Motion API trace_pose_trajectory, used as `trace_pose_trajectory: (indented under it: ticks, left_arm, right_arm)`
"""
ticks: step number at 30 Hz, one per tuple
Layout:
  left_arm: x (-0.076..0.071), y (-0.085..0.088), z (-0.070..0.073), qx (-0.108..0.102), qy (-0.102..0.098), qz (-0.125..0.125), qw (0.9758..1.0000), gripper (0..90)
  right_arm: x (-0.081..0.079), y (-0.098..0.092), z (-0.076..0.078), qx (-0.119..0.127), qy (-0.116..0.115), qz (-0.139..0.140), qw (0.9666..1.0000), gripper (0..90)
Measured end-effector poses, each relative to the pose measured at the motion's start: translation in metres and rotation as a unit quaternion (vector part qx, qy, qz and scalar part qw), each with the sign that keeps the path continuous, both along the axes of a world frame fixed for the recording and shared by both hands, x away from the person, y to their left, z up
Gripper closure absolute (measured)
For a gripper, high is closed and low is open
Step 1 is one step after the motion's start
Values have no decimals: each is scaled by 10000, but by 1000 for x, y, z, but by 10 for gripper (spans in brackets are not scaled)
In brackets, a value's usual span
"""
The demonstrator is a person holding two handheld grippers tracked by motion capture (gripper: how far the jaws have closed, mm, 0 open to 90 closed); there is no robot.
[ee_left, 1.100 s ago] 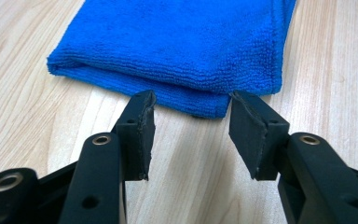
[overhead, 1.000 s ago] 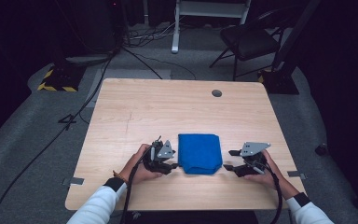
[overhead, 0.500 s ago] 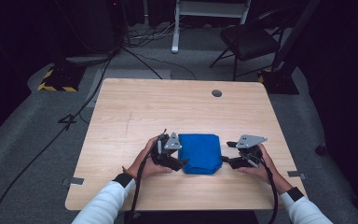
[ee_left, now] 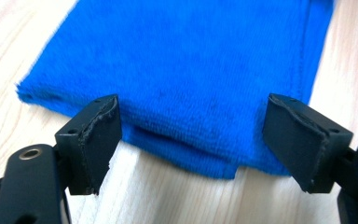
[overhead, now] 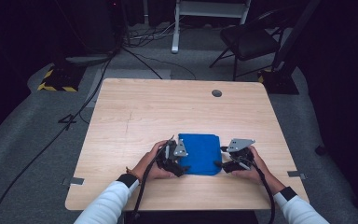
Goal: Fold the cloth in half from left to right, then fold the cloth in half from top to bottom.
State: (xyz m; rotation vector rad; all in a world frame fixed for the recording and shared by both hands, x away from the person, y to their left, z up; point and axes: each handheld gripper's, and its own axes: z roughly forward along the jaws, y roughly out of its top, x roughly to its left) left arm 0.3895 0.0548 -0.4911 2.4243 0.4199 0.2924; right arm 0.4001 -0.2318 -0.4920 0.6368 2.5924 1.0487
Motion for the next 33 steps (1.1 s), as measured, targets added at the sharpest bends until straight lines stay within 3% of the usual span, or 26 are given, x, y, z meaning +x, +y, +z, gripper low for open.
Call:
trace_pose_trajectory:
  ticks: [7, 12, 22, 27, 29, 33]
  left_arm:
    - [4, 3, -3, -156, 121, 3, 9998, 189]
    - [3, 3, 0, -109, 76, 80, 9999, 185]
    - [-3, 11, 19, -121, -430, 251, 9987, 174]
    - [-5, 13, 27, -158, -549, 298, 9979, 174]
    - [-5, 14, 29, -52, -655, 261, 9975, 179]
    - [-2, 15, 34, -18, -566, 275, 9980, 180]
  right_arm:
    - [2, 0, -1, -16, -12, -17, 10000, 297]
    - [3, -1, 0, -13, -19, -15, 10000, 289]
    - [3, -6, 17, -23, -300, -11, 9995, 296]
    - [5, -9, 28, 169, -286, -112, 9994, 301]
    - [6, -10, 32, 212, -316, -136, 9992, 305]
    - [8, -11, 42, 243, -376, -164, 9989, 305]
